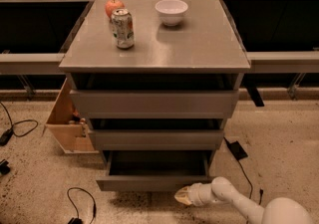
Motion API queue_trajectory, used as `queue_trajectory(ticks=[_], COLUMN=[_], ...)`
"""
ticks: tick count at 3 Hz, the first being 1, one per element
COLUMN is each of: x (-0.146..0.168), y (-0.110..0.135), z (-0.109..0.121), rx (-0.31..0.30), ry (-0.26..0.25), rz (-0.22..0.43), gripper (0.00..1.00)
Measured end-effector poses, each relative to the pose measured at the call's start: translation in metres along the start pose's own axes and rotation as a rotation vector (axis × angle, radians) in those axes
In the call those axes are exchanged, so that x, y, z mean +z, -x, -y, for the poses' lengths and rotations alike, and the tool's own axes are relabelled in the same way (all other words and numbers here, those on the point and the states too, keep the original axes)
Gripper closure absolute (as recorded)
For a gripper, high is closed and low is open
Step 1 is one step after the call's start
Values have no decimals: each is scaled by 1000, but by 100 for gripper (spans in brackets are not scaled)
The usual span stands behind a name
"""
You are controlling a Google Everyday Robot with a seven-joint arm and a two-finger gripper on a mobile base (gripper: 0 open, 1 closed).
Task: Close bottom drawer
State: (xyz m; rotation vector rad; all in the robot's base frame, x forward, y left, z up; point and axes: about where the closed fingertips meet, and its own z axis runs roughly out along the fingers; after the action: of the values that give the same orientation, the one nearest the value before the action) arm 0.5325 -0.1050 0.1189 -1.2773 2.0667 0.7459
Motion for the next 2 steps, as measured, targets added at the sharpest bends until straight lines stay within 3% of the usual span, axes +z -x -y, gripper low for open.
queue_trajectory(ticks=[2], x=[-6], y=[14], z=[40], rx=[-16], ry=[-31], rz=[10], gripper=[100])
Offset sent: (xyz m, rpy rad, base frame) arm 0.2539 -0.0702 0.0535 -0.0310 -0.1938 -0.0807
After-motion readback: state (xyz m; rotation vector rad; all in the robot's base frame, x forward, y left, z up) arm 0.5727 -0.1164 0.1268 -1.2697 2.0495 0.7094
